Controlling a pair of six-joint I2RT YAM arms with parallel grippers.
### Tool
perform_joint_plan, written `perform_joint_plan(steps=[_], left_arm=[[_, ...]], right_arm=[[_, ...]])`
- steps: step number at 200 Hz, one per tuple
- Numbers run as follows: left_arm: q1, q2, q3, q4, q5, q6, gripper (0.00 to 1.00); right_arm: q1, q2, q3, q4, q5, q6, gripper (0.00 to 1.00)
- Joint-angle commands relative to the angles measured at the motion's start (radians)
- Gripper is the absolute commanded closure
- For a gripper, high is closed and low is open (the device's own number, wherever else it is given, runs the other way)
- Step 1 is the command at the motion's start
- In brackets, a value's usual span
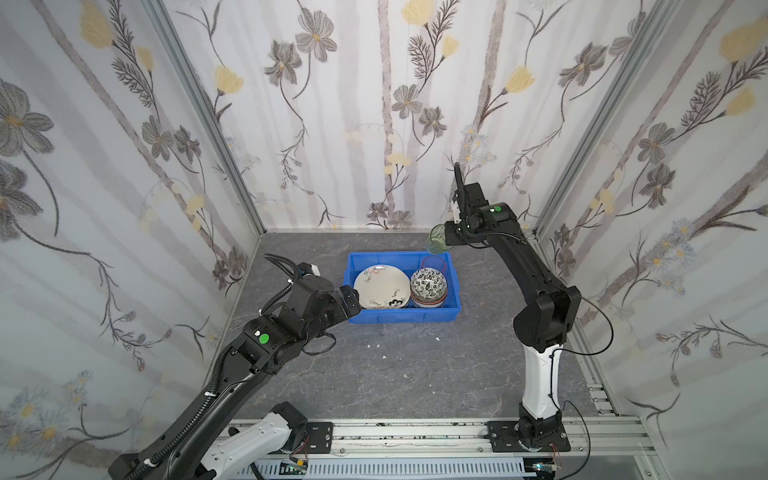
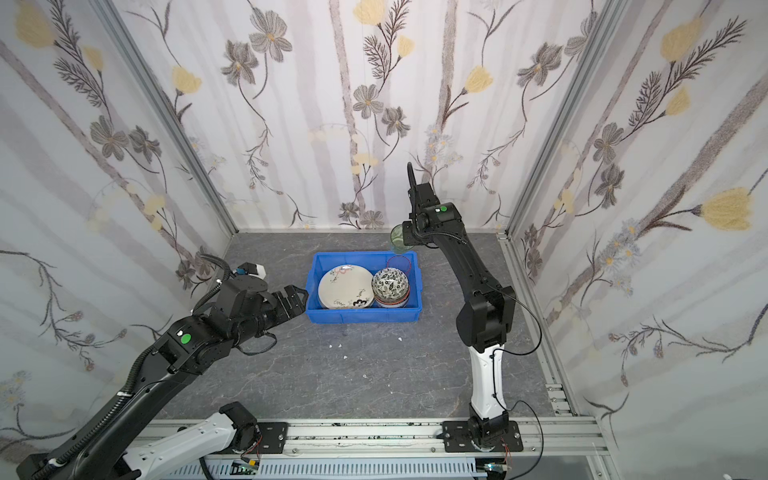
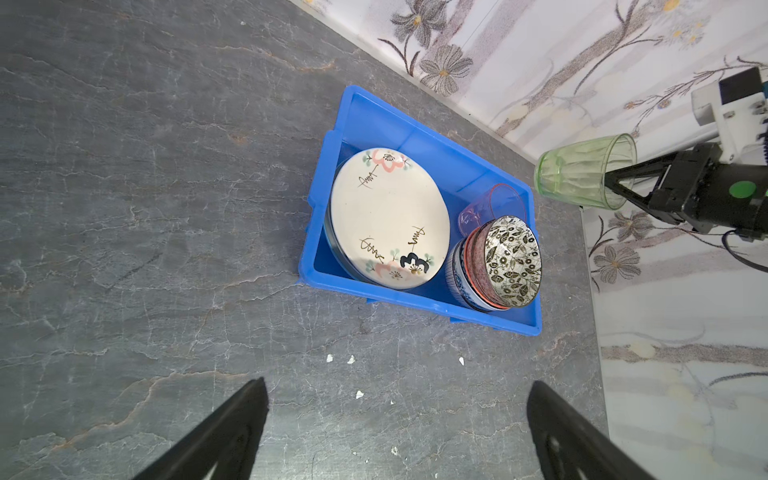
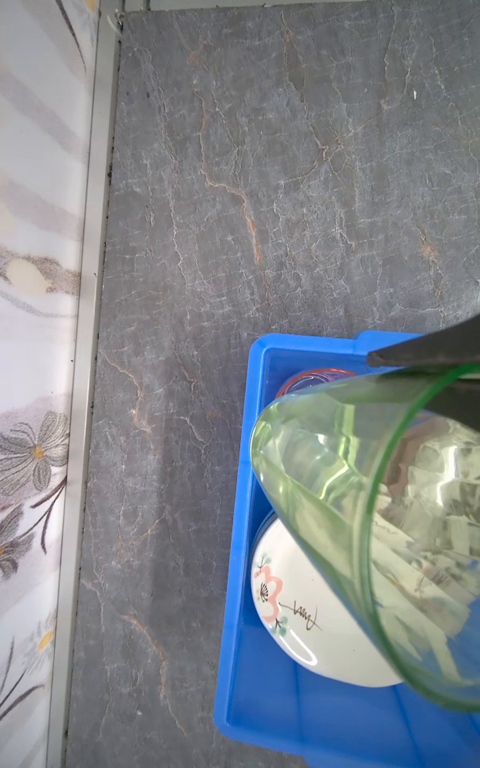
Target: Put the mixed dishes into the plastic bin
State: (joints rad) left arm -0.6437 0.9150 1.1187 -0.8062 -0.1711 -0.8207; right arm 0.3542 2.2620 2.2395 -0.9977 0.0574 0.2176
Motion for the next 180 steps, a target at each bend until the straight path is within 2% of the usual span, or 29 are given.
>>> perform_joint_plan(steps=[1,51,180], left_arm=[[0.002,-0.010,-0.012,-0.002,-0.004,-0.031,0.00],[0.009,0.017,0.002,-0.004,-0.001,-0.002,0.00],[0.069,0.196,0.107,-0.004,0.056,0.145,0.00]], right_arm=[[0.000,0.019,0.011,0.021,-0.027,-0.014,1.00],[0.001,0.063,0.005,-0.003,-0.017,-0.008,1.00],[0.005,0.069,-0.075,0.008,0.065,0.003,1.00]])
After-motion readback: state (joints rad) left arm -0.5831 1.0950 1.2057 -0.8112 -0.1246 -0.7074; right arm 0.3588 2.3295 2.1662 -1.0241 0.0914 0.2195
